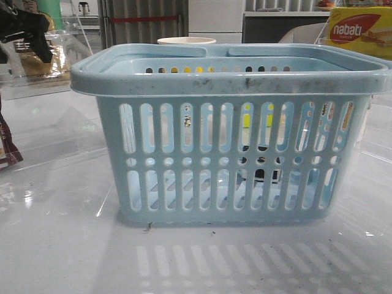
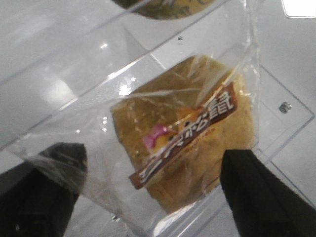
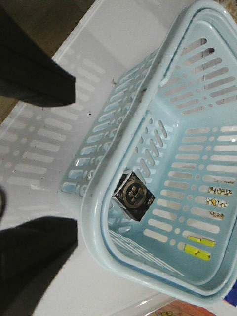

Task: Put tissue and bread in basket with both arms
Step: 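Reach the left gripper to the shelf and grasp the bagged bread bun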

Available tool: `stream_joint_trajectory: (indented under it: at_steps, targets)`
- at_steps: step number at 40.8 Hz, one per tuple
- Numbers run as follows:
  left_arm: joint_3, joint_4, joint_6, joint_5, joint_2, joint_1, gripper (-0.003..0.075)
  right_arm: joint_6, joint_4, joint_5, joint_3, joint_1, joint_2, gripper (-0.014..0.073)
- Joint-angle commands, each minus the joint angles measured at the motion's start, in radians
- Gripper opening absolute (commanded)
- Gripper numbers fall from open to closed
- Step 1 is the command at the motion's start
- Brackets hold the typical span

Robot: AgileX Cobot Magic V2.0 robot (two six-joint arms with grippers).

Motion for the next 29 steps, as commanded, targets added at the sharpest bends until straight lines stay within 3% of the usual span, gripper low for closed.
stream_joint_trajectory:
  at_steps: [1, 9, 29]
  targets:
    - [-0.054, -0.073, 0.047, -0.039, -0.038, 0.002, 0.0605, -0.010, -0.007, -0.074, -0.026, 0.000, -0.004, 0.0570]
    - [-0.057, -0.077, 0.064, -0.036, -0.023, 0.002, 0.0583, -0.010, -0.007, -0.074, -0.026, 0.000, -0.004, 0.0570]
    - [-0.063, -0.075, 0.071, -0.003, -0.047, 0.002, 0.0125, -0.010, -0.007, -0.074, -0.026, 0.000, -0.004, 0.0570]
